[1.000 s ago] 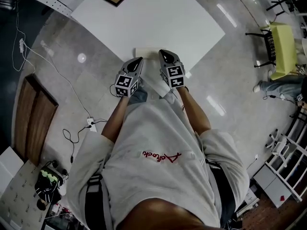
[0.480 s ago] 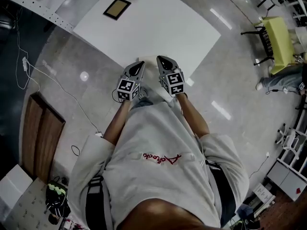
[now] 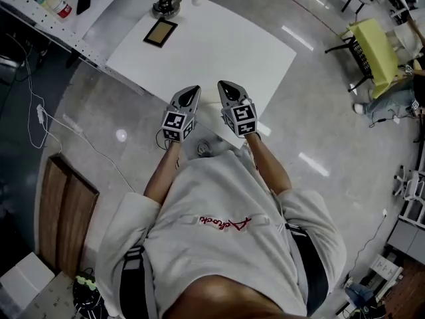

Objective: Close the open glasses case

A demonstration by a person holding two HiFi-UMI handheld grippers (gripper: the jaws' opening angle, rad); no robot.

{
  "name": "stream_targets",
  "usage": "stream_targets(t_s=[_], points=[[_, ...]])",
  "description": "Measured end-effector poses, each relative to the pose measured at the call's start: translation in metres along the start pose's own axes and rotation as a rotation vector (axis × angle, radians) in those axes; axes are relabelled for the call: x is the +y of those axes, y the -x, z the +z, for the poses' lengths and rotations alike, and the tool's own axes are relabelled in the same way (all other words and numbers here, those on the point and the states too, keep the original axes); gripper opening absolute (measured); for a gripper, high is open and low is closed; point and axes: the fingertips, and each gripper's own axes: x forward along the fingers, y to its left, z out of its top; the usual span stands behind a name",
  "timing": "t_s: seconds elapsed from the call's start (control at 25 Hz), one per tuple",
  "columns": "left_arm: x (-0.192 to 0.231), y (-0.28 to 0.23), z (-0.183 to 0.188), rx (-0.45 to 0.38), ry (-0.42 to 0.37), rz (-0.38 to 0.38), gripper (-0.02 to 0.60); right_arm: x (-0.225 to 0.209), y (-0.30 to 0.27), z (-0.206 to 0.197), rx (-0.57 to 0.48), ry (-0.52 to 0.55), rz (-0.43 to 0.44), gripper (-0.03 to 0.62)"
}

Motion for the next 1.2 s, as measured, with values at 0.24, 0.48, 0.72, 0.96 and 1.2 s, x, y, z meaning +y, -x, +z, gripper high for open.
stream_targets(t_s=[0.24, 0.48, 0.72, 0.96, 1.2], points=[[-0.011, 0.006, 0.019, -0.041, -0.026, 0.004, 0.020, 0.007, 0.016, 0.013, -0.043, -0.001, -0.008, 0.002], [-0.035, 0.018, 0.017, -0.046, -0.021, 0.023, 0.020, 0.016, 0.043, 0.016, -0.078, -0.021, 0.029, 0.002], [-0.078, 0.033, 0.006, -0.044, -0.008, 0.041, 0.020, 0.016, 0.084, 0.008, -0.074, -0.021, 0.033, 0.002], [-0.116, 0.052, -0.003, -0.053, -0.012, 0.049, 0.020, 0.030, 0.127, 0.000, -0.094, -0.020, 0.054, 0.002], [-0.158, 0.081, -0.007, -0.064, -0.040, 0.056, 0.020, 0.045, 0.175, -0.014, -0.116, -0.035, 0.070, 0.002]])
